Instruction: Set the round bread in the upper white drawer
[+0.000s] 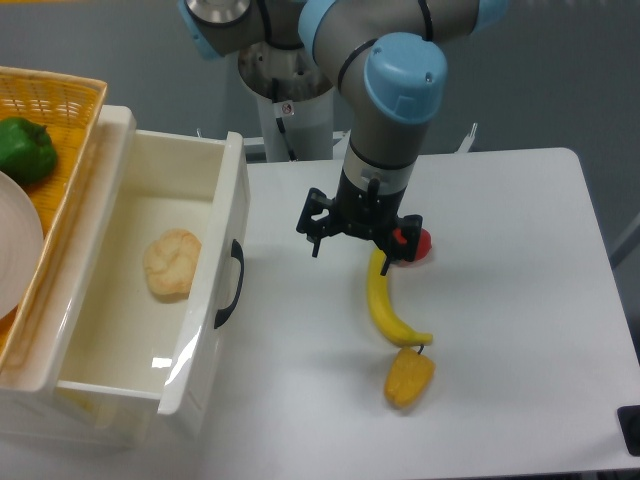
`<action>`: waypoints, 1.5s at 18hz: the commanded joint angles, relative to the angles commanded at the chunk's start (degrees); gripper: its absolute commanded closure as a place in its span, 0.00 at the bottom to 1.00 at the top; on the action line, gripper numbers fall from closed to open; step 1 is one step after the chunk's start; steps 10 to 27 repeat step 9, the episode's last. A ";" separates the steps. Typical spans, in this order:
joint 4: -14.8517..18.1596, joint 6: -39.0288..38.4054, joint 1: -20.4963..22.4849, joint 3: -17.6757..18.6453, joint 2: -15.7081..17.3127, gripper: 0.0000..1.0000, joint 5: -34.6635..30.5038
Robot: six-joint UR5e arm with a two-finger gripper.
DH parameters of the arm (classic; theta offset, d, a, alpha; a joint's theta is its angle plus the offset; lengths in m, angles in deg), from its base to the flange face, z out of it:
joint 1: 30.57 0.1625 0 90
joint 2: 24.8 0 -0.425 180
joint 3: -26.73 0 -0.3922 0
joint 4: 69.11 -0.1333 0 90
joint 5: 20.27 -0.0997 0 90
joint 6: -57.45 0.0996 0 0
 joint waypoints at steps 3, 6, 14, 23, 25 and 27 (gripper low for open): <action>-0.36 2.54 -0.53 0.00 -0.35 0.00 -2.65; -1.06 3.16 -0.53 0.00 -0.62 0.00 -3.18; -1.24 3.16 -0.53 0.09 -0.62 0.00 -3.27; -1.24 3.16 -0.53 0.09 -0.62 0.00 -3.27; -1.24 3.16 -0.53 0.09 -0.62 0.00 -3.27; -1.24 3.16 -0.53 0.09 -0.62 0.00 -3.27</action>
